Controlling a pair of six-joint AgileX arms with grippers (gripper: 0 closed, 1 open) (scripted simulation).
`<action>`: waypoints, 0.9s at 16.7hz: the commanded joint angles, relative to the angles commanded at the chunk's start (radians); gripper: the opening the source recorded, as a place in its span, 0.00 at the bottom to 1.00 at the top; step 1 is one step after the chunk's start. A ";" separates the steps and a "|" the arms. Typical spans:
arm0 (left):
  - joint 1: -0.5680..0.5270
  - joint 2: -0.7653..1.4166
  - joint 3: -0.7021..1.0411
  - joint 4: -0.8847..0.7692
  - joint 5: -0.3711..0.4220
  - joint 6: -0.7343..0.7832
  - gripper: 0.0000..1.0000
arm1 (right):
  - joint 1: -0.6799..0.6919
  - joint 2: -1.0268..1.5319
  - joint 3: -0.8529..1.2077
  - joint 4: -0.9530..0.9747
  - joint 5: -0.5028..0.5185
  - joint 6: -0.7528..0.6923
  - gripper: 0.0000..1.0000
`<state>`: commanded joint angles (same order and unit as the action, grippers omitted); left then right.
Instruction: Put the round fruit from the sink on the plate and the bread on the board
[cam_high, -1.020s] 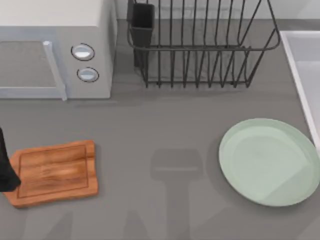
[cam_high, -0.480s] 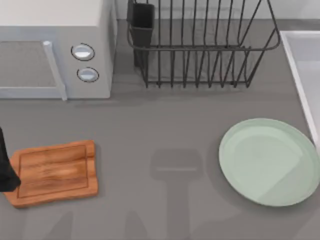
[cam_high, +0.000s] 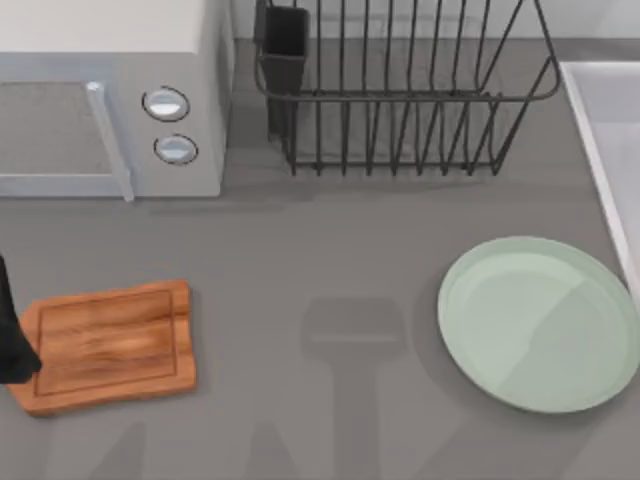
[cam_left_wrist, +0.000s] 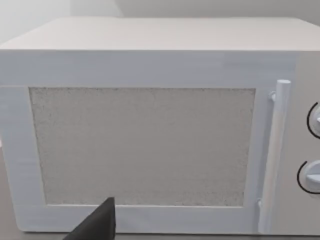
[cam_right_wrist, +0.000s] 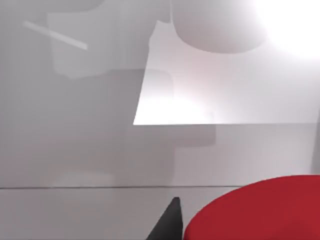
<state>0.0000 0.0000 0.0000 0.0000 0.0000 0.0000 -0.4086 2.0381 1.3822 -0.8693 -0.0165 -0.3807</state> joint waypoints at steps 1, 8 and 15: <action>0.000 0.000 0.000 0.000 0.000 0.000 1.00 | 0.000 0.000 0.000 0.000 0.000 0.000 0.00; 0.000 0.000 0.000 0.000 0.000 0.000 1.00 | 0.099 -0.060 0.046 -0.039 0.005 0.097 0.00; 0.000 0.000 0.000 0.000 0.000 0.000 1.00 | 0.400 -0.143 0.086 -0.176 0.013 0.391 0.00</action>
<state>0.0000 0.0000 0.0000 0.0000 0.0000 0.0000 -0.0090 1.8949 1.4687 -1.0454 -0.0039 0.0106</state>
